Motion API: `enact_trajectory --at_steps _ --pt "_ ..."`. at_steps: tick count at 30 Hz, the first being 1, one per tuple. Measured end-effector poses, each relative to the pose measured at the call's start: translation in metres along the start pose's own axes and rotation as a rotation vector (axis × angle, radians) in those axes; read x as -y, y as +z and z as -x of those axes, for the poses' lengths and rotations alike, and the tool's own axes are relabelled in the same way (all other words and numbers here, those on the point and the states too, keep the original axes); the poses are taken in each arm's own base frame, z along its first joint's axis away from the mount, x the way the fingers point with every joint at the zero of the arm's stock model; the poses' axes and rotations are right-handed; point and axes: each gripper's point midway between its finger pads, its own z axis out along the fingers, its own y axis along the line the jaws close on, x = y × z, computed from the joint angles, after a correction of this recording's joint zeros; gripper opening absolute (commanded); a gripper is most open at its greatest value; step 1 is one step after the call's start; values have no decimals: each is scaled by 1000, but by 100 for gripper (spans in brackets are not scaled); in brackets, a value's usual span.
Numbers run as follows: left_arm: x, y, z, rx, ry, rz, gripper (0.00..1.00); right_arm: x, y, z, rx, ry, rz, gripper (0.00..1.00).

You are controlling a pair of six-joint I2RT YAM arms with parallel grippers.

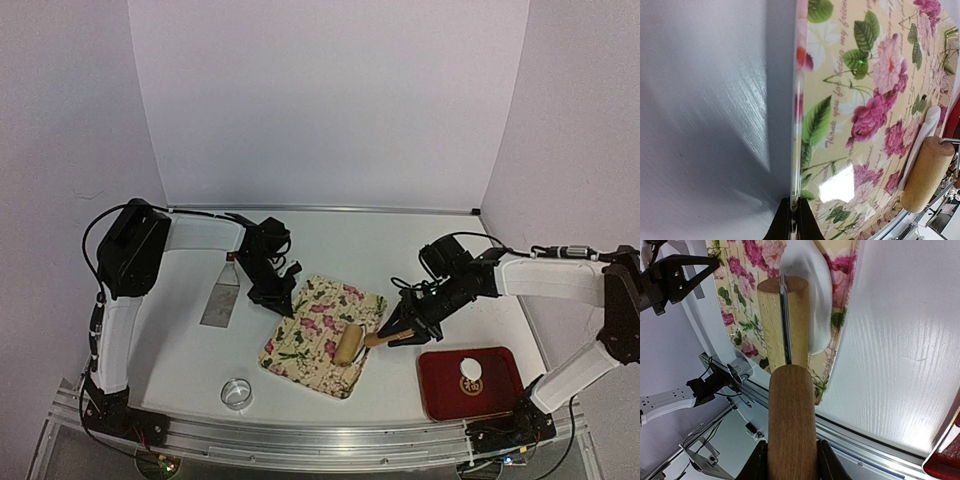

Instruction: Roll out the dumpling wrappers from the dough

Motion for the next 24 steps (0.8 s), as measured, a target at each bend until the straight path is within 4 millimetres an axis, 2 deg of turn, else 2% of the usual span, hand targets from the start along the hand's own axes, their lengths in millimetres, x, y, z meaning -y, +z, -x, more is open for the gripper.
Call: enact_trajectory --at_steps 3,8,10,12,16,18,24 --pt "-2 -1 5 7 3 -3 0 -18 -5 11 -1 -3 -29 0" --pt "-3 -1 10 15 9 -8 0 -79 -23 37 69 -94 44 0" --pt "-4 -2 10 16 16 -7 0 -87 -28 39 86 -112 67 0" --pt "-5 -2 10 17 23 -6 0 -79 -26 37 81 -90 55 0" --pt "-5 -2 14 21 35 -3 0 -40 -12 26 28 -5 -28 0" --pt "-4 -1 16 24 45 -4 0 -26 -9 20 4 28 -63 0" --pt "-3 -1 21 22 57 -4 0 -15 -10 15 -12 34 -107 0"
